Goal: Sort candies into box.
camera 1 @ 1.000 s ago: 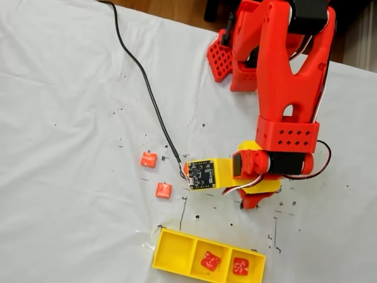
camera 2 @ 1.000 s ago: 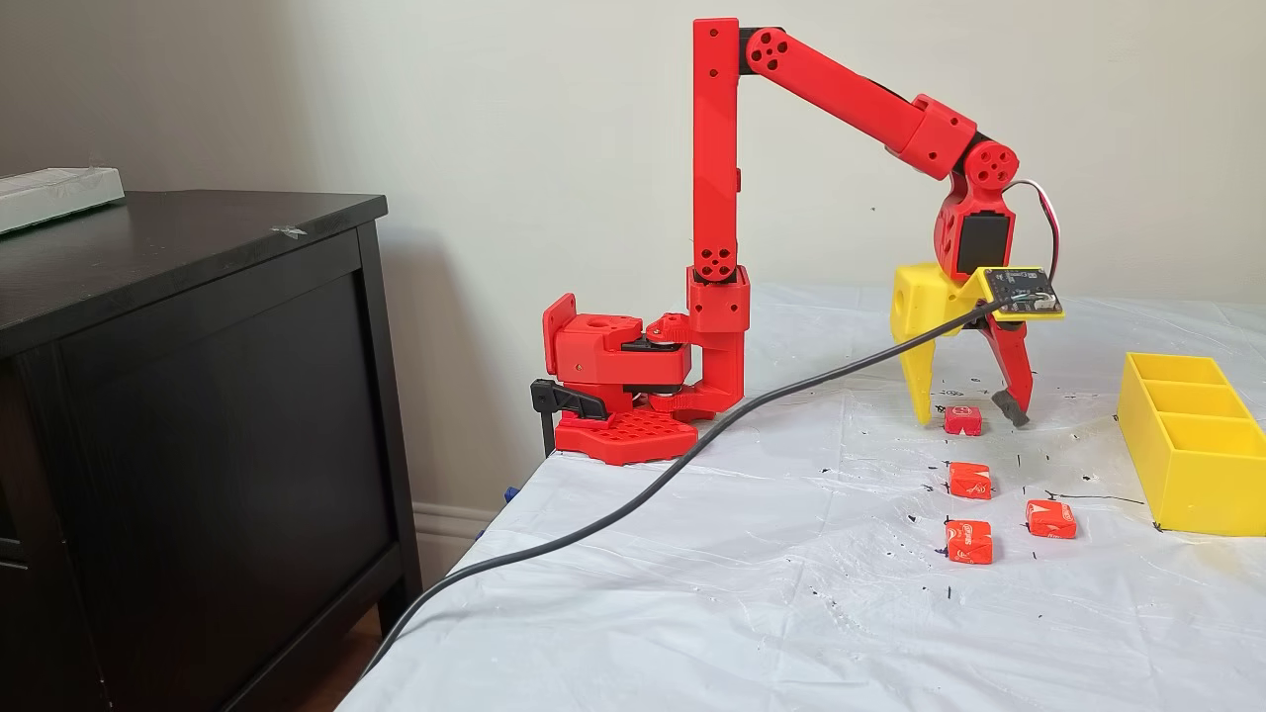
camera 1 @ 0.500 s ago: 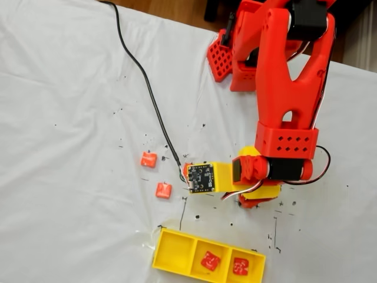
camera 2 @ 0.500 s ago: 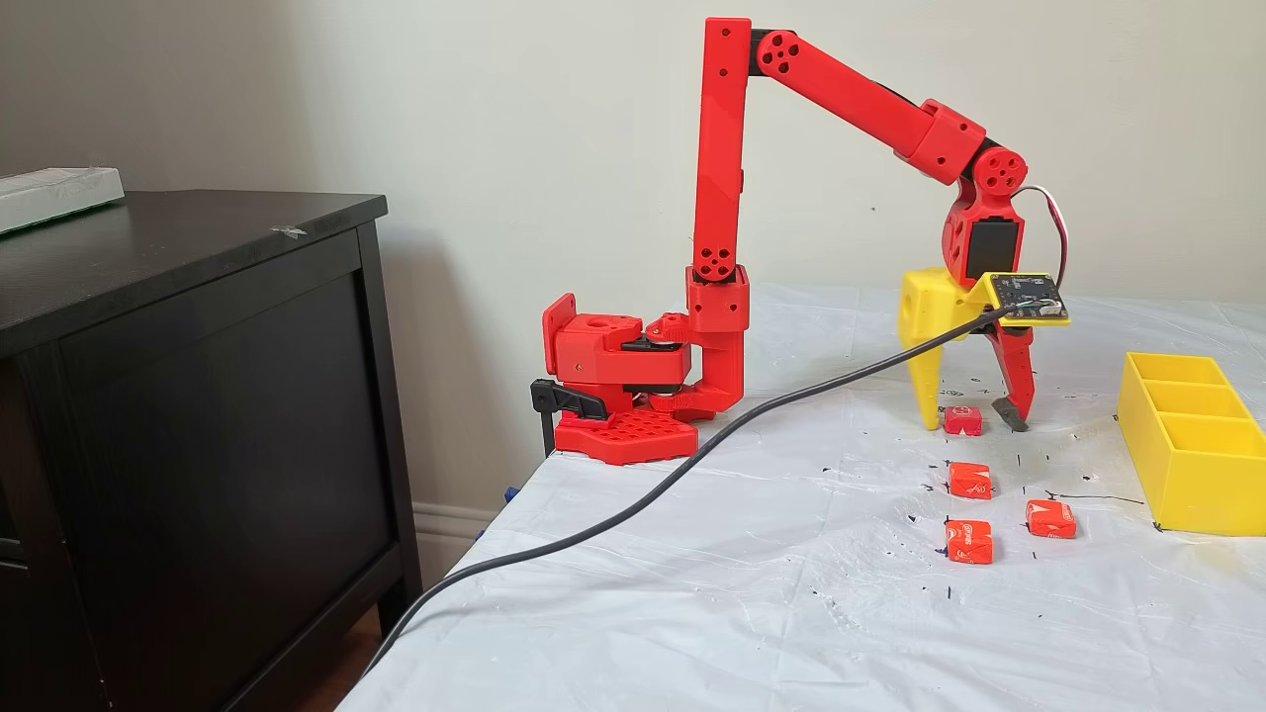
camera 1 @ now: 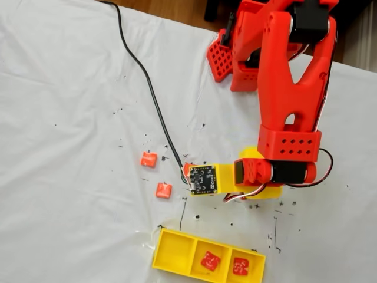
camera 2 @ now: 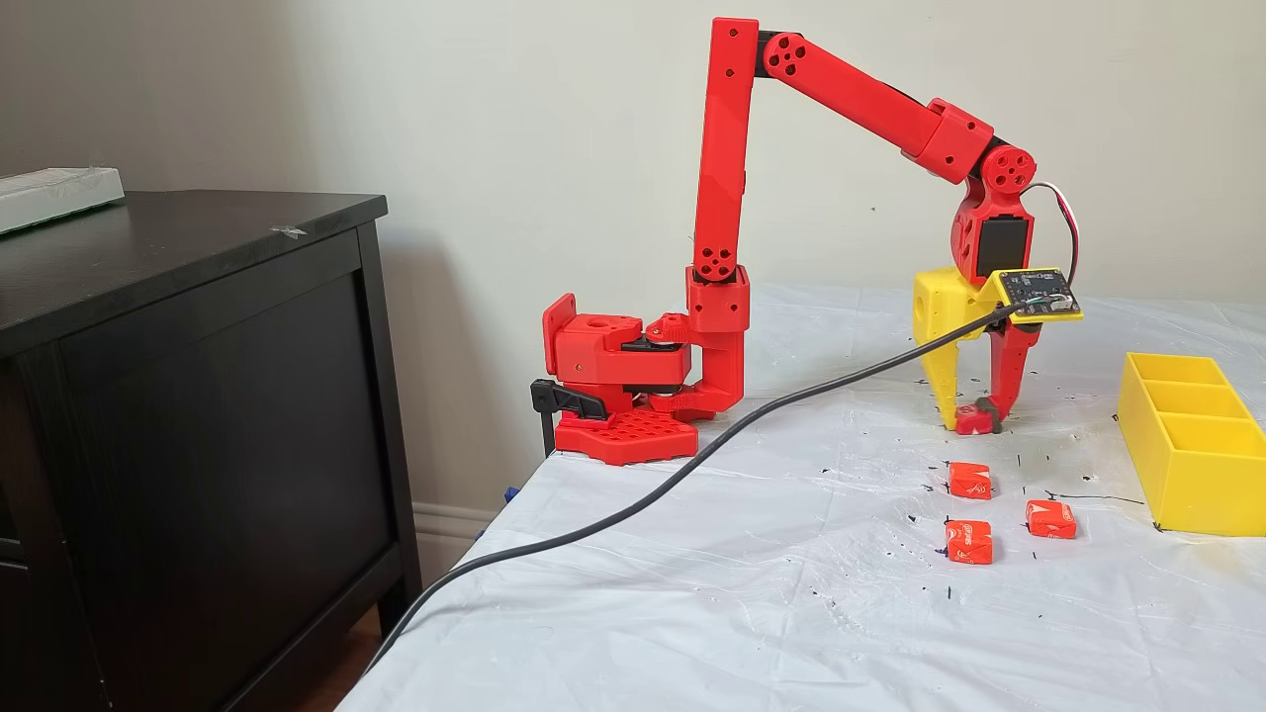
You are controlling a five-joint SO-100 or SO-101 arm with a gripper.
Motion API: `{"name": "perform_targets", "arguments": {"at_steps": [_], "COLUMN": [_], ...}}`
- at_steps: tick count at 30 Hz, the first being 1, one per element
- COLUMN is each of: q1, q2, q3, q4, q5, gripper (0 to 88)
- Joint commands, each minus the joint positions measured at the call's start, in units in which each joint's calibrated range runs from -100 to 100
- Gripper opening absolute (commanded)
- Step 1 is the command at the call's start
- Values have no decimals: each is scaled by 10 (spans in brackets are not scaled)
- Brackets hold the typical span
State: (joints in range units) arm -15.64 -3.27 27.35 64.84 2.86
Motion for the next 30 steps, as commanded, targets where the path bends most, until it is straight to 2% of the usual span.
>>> {"name": "perform_targets", "arguments": {"at_steps": [1,10,20,30], "q1": [18,103,183,205], "q2": [-102,-110,83,206], "q3": [-94,-299,-590,-734], "q4": [70,131,165,159], "q5": [8,36,54,60], "gripper": [2,2,2,1]}}
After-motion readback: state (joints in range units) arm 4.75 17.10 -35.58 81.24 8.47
